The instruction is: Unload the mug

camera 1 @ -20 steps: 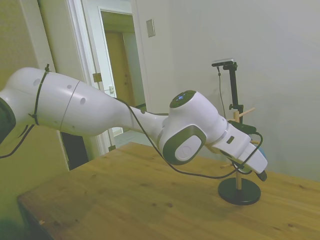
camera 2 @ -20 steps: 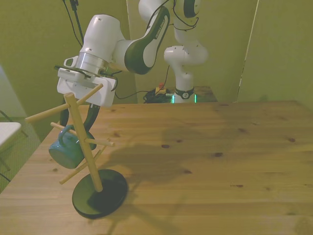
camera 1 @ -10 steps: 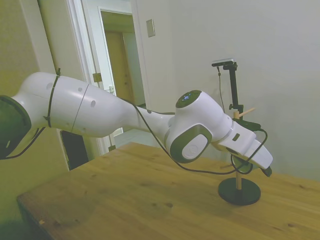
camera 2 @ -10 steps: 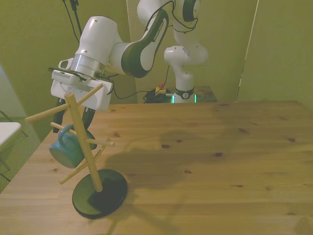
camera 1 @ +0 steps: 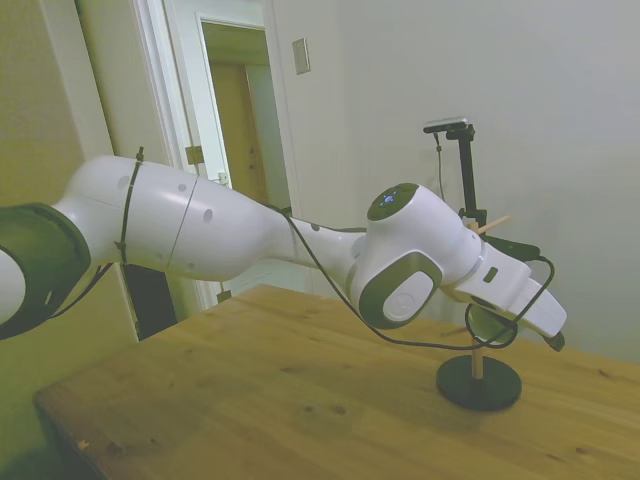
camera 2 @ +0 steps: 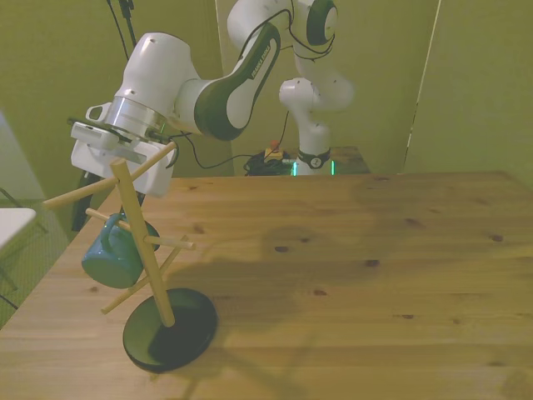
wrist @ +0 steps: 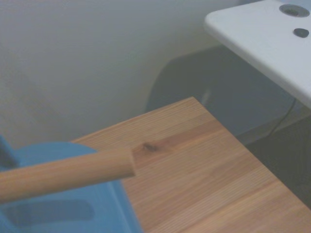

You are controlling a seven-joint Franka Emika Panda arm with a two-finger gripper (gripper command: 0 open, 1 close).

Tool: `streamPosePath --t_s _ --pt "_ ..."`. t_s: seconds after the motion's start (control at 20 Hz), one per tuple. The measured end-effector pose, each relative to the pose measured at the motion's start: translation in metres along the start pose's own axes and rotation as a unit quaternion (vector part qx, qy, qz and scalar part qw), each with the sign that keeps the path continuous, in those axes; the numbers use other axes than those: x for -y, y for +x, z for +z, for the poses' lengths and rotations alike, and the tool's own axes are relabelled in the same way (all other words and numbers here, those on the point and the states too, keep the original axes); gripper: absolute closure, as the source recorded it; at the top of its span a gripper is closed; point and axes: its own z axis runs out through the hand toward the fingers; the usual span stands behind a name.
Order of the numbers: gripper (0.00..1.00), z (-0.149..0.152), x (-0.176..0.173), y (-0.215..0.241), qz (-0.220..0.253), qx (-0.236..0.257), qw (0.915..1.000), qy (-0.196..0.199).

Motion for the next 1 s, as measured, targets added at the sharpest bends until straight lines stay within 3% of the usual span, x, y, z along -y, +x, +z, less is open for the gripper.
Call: streamPosePath --t_s 1.0 --pt "1.0 0.004 0.011 -0.02 -0.006 0.047 0.9988 0.012"
